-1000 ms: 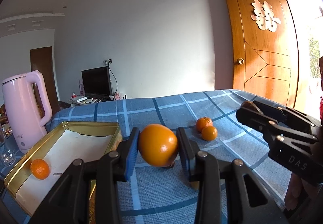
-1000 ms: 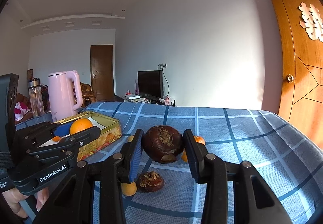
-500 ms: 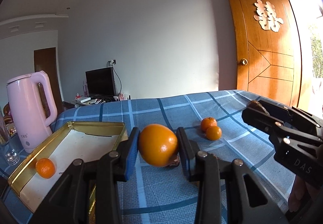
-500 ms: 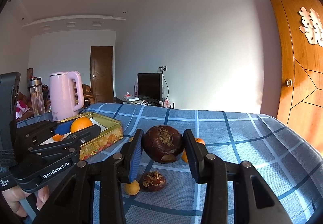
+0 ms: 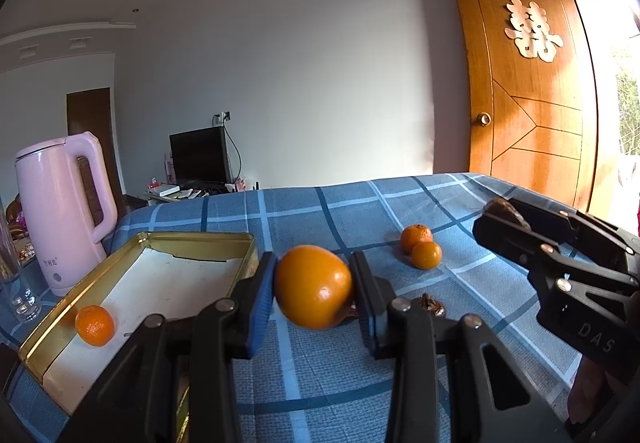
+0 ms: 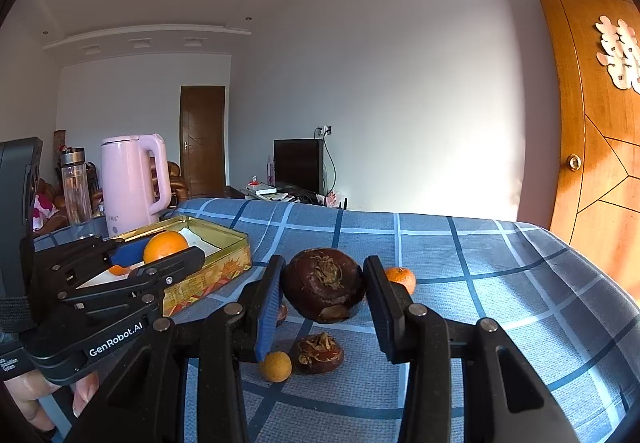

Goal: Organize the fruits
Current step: 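Carry the orange and brown fruit in both tools over the gold tray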

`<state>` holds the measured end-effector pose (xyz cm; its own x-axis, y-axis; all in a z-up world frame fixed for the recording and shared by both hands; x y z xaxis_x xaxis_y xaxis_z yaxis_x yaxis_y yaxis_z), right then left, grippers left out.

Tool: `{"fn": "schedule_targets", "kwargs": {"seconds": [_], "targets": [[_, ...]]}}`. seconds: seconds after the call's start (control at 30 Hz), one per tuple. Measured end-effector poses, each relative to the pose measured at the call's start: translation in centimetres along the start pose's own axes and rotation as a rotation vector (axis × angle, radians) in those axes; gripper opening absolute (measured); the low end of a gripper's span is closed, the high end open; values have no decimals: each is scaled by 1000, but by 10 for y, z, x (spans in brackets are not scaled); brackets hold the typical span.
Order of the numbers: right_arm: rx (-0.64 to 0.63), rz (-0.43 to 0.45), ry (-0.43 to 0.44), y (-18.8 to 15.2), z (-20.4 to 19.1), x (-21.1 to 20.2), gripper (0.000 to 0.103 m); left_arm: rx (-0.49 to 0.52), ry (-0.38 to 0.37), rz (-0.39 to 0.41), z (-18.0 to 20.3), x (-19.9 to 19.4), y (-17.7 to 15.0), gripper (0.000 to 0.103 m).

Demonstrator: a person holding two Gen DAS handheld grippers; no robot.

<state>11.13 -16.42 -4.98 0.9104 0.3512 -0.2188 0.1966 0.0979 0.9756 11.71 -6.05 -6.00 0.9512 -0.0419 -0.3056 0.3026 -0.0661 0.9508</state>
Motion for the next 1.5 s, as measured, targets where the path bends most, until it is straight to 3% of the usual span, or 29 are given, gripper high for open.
{"fn": "schedule_targets", "kwargs": {"seconds": [0.5, 1.5], "targets": [[-37, -27, 66, 3, -45, 12, 42, -59, 37, -29, -45, -5, -3, 39], [-187, -32, 227, 34, -147, 37, 42, -134, 198, -126, -156, -14, -26, 39]]}}
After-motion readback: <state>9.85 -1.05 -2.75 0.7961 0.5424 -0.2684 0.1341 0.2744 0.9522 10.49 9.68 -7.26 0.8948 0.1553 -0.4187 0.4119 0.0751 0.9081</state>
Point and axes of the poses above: each gripper's, at about its wrist camera, not at the fingertips, and x roughly the way its jaws point, z to its right, y to its top, the point moved 10 cm from there along x, roughly the way its jaws point, and after that the axes turned 2 degrees about y, right-handed, at the moved point
